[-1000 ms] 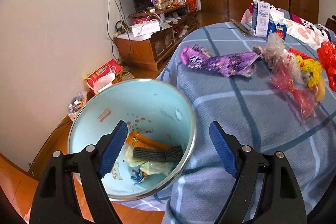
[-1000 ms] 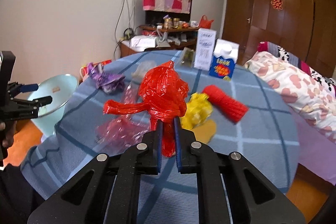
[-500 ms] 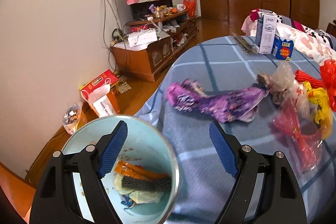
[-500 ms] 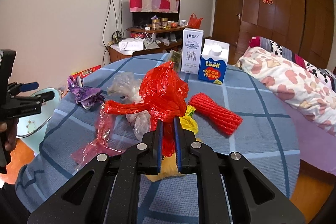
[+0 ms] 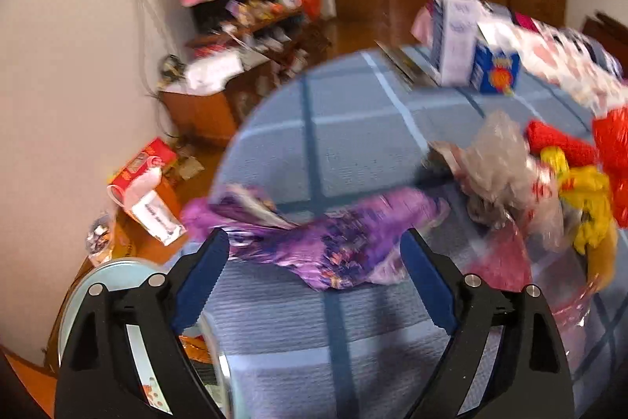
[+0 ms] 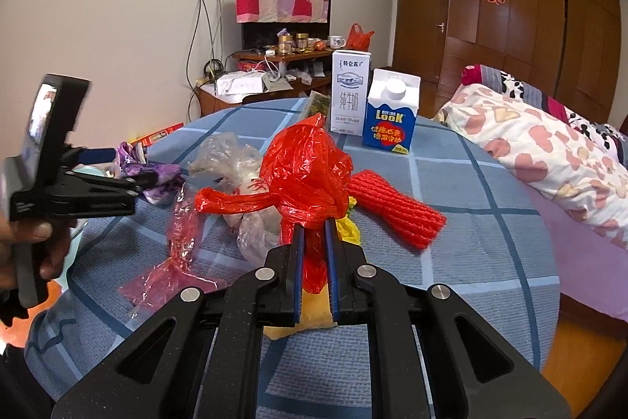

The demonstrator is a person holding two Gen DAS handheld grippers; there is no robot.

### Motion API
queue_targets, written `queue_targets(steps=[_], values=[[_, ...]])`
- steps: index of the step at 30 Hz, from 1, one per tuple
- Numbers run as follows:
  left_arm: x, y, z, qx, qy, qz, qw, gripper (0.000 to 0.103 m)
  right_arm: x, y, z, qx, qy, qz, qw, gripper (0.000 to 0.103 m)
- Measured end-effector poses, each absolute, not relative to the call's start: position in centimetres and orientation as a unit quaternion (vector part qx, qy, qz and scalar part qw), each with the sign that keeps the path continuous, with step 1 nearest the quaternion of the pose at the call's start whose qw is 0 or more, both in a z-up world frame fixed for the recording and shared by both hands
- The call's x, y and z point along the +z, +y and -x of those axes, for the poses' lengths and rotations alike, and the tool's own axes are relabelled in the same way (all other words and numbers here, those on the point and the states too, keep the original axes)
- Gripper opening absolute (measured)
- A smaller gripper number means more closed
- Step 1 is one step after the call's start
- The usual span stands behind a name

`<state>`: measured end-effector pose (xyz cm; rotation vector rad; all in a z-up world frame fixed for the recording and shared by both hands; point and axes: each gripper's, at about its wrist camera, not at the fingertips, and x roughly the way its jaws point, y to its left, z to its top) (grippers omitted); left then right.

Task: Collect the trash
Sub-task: 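Grasp the purple wrapper with the left tool and lift it toward the bin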

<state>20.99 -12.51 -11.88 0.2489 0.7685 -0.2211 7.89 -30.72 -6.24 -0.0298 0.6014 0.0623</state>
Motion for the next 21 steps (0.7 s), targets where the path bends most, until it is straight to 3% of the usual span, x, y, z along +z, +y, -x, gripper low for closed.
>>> queue_targets(steps=[3, 5, 6, 8, 9, 11, 14, 21], values=[[-12.6, -13.0, -21.3, -0.116, 0.386, -0.120, 0.907, 0.078, -6.3, -30.7, -7.8, 0.033, 0.296, 0.013, 0.955, 0.011], [-13.1, -13.5, -21.3, -0.119, 0.390, -0.126, 0.904, 0.063, -6.4, -30.8, -7.8, 0.032, 0.296, 0.010, 0.955, 0.011], [-13.1, -13.5, -21.2, -0.119, 0.388, -0.128, 0.905, 0.063, -6.3, -30.9, -7.8, 0.032, 0.296, 0.010, 0.955, 0.011], [-13.2, -13.8, -21.1, -0.124, 0.386, -0.131, 0.905, 0.041, -6.2, -30.8, -7.7, 0.032, 0.295, 0.010, 0.955, 0.011], [-13.1, -13.8, -21.1, -0.127, 0.386, -0.132, 0.904, 0.037, -6.2, -30.9, -7.8, 0.032, 0.295, 0.010, 0.955, 0.011], [-12.9, -13.8, -21.1, -0.140, 0.389, -0.126, 0.902, 0.018, -6.2, -30.8, -7.7, 0.033, 0.294, 0.010, 0.955, 0.011], [-12.6, -13.7, -21.0, -0.148, 0.388, -0.128, 0.901, 0.010, -6.0, -30.6, -7.7, 0.036, 0.292, 0.010, 0.956, 0.011], [-11.9, -12.6, -19.7, -0.161, 0.383, -0.118, 0.902, 0.007, -5.9, -30.2, -7.5, 0.040, 0.289, 0.010, 0.956, 0.011]])
